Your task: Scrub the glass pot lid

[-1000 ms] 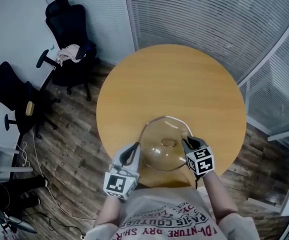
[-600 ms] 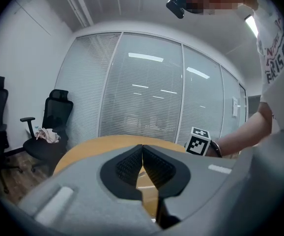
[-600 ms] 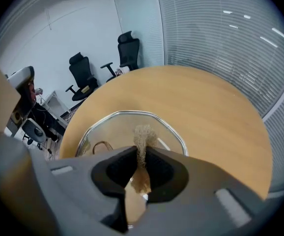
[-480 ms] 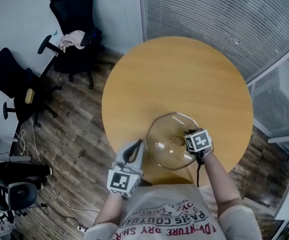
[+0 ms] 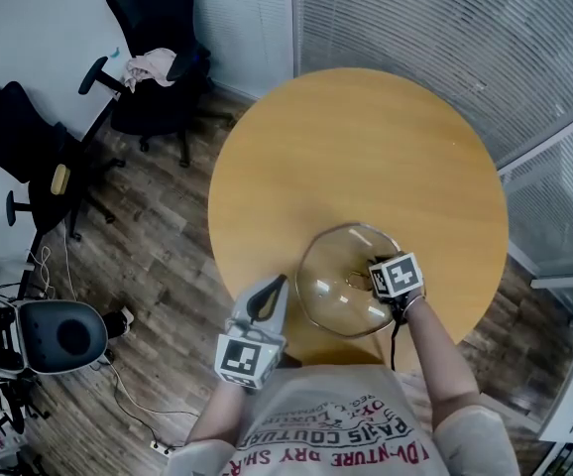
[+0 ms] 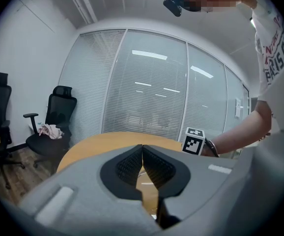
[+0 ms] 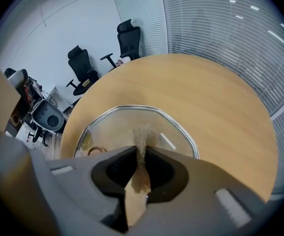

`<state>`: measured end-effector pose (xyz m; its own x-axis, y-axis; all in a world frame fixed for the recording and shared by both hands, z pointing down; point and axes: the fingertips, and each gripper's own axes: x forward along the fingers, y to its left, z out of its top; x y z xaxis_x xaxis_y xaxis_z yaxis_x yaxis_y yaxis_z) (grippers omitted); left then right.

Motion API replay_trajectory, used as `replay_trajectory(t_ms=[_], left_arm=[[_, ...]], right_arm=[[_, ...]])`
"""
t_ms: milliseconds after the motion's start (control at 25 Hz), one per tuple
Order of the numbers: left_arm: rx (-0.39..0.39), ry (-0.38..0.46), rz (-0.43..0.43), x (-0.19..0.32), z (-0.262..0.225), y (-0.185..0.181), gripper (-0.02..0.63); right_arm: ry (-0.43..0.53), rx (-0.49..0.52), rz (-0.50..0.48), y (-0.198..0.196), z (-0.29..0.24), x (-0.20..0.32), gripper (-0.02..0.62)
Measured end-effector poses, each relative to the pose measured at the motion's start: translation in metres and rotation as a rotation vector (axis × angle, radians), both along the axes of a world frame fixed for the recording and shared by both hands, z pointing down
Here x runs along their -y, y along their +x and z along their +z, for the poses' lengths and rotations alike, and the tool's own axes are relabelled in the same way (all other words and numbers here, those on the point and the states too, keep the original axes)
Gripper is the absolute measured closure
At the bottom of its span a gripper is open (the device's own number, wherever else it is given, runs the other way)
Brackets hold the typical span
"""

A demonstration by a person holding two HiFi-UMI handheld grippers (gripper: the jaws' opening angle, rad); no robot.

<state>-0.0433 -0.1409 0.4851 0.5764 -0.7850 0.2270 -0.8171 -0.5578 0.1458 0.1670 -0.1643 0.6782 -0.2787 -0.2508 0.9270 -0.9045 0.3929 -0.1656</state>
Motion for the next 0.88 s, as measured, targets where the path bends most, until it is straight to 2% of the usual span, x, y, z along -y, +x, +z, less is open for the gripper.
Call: replay_trajectory(t_ms=[240, 520, 880], left_arm=[[-0.001, -0.004, -0.012, 0.001, 0.000, -0.002, 0.598], [0.000, 0.004, -0.032, -0.001, -0.002, -0.007, 0.597], [0.008, -0.009, -0.090, -0.013, 0.001, -0.033, 0.597]], right_arm=[[-0.014, 0.022, -0.050, -0.013, -0.002, 0.001, 0.541], [-0.034, 0.006, -0.158, -0.033, 0.001, 0.006, 0.541], [-0.056, 0.000, -0.232, -0.065, -0.001, 0.012, 0.541]])
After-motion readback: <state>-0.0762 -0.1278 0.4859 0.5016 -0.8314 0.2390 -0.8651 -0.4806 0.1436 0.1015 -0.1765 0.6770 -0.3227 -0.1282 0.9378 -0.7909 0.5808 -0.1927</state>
